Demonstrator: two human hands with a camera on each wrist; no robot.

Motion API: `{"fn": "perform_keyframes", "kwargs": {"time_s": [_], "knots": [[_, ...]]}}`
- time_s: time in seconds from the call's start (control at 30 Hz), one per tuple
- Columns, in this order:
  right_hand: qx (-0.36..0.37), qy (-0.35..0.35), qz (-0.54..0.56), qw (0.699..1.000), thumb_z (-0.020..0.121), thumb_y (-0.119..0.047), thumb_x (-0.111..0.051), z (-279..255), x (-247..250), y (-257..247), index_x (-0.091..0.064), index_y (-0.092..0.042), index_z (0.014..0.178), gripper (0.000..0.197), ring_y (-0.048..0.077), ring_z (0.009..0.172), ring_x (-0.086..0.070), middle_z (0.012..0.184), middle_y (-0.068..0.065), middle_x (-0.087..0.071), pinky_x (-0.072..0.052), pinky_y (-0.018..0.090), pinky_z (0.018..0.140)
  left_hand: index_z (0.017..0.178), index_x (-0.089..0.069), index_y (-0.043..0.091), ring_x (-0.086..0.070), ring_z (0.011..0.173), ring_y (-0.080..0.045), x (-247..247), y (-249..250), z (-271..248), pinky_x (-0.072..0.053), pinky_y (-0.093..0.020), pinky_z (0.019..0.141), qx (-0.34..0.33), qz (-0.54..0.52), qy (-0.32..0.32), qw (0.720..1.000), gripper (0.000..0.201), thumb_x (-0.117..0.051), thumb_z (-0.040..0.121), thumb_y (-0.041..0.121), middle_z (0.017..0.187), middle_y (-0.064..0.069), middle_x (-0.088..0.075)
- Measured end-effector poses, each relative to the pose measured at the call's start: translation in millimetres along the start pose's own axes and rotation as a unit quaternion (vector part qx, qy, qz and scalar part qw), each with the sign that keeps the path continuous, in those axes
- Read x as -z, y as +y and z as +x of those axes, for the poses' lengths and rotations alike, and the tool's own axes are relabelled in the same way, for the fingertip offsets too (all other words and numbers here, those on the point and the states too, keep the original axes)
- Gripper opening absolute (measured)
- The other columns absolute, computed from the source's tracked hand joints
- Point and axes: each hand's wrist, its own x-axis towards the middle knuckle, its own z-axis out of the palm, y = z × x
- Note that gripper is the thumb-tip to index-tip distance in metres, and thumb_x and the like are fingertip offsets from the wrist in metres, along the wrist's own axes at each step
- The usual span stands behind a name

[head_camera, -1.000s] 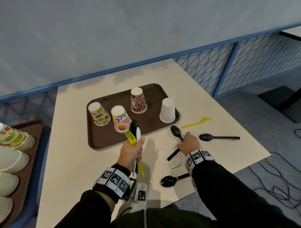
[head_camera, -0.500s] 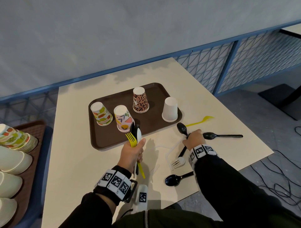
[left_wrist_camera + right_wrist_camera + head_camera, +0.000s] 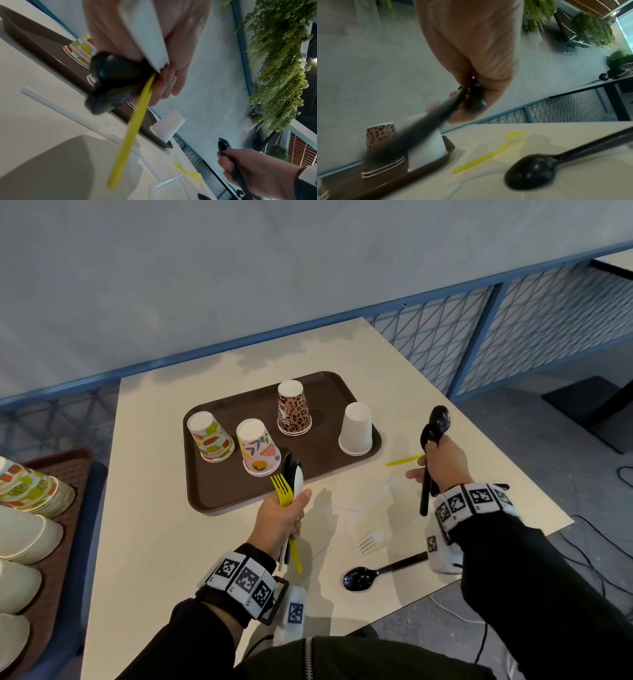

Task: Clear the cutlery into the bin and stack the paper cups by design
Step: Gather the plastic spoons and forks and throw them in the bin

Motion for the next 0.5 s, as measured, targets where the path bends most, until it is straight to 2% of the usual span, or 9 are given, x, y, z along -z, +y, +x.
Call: {"fn": "perform_keyframes", "kwargs": {"time_s": [0.03, 0.07, 0.13, 0.17, 0.23, 0.3, 0.37, 0.5], "knots": [[0.01, 0.006, -0.032, 0.999, 0.097, -0.02, -0.033, 3, 7, 1, -0.045, -0.005, 0.11, 0.023, 0.03, 0.058, -0.06, 0.079, 0.013, -0.057, -0.047, 0.031, 0.05, 0.064, -0.034, 0.017, -0.025, 0.037, -0.011, -2, 0, 0, -0.027, -0.021, 0.039, 0.0, 0.0, 0.0, 1.0, 0.036, -0.058, 0.09, 0.018, 0.048, 0.003, -0.03], [0.031, 0.012, -0.099, 0.994, 0.096, -0.023, -0.037, 8, 15, 3, -0.045, -0.003, 0.113, 0.027, 0.035, 0.07, -0.061, 0.085, 0.018, -0.06, -0.048, 0.034, 0.057, 0.064, -0.034, 0.017, -0.025, 0.037, -0.011, -5, 1, 1, -0.027, -0.021, 0.038, 0.001, 0.0, 0.0, 1.0, 0.036, -0.059, 0.09, 0.018, 0.048, 0.002, -0.03], [0.069, 0.004, -0.247, 0.966, 0.091, -0.025, -0.051, 17, 30, 14, -0.046, 0.002, 0.115, 0.036, 0.04, 0.097, -0.059, 0.104, 0.025, -0.062, -0.046, 0.039, 0.076, 0.065, -0.034, 0.017, -0.026, 0.036, -0.011, -9, 0, 1, -0.028, -0.022, 0.038, 0.007, 0.003, 0.005, 1.0, 0.035, -0.059, 0.09, 0.018, 0.048, 0.002, -0.031], [0.071, -0.017, -0.305, 0.949, 0.087, -0.024, -0.058, 22, 37, 22, -0.047, 0.003, 0.114, 0.04, 0.04, 0.104, -0.057, 0.111, 0.025, -0.061, -0.044, 0.039, 0.082, 0.067, -0.034, 0.016, -0.026, 0.036, -0.011, -11, 0, 2, -0.027, -0.022, 0.038, 0.01, 0.005, 0.008, 1.0, 0.034, -0.059, 0.09, 0.018, 0.048, 0.002, -0.031], [0.066, -0.058, -0.391, 0.916, 0.08, -0.019, -0.066, 29, 49, 39, -0.053, 0.002, 0.111, 0.04, 0.039, 0.107, -0.055, 0.117, 0.024, -0.058, -0.043, 0.038, 0.088, 0.067, -0.034, 0.016, -0.026, 0.035, -0.01, -15, -2, 3, -0.027, -0.022, 0.037, 0.014, 0.007, 0.01, 1.0, 0.034, -0.059, 0.09, 0.018, 0.047, 0.003, -0.031], [0.074, -0.068, -0.432, 0.896, 0.079, -0.015, -0.066, 30, 55, 53, -0.056, -0.001, 0.111, 0.036, 0.038, 0.107, -0.054, 0.118, 0.022, -0.053, -0.043, 0.038, 0.092, 0.065, -0.033, 0.016, -0.025, 0.035, -0.011, -15, -2, 3, -0.026, -0.021, 0.038, 0.014, 0.008, 0.008, 1.0, 0.035, -0.058, 0.09, 0.018, 0.045, 0.005, -0.031], [0.095, -0.066, -0.444, 0.889, 0.081, -0.014, -0.062, 30, 57, 64, -0.058, -0.001, 0.11, 0.032, 0.038, 0.106, -0.054, 0.114, 0.022, -0.054, -0.043, 0.037, 0.09, 0.063, -0.033, 0.016, -0.025, 0.035, -0.011, -18, -3, 2, -0.026, -0.02, 0.038, 0.017, 0.008, 0.009, 1.0, 0.037, -0.058, 0.091, 0.017, 0.043, 0.005, -0.031], [0.133, -0.078, -0.436, 0.887, 0.083, -0.015, -0.058, 27, 59, 70, -0.061, 0.001, 0.098, 0.023, 0.039, 0.098, -0.059, 0.102, 0.025, -0.062, -0.046, 0.04, 0.079, 0.062, -0.034, 0.016, -0.025, 0.035, -0.01, -21, -6, -1, -0.027, -0.02, 0.038, 0.02, 0.017, 0.015, 1.0, 0.038, -0.057, 0.091, 0.017, 0.042, 0.007, -0.031]]}}
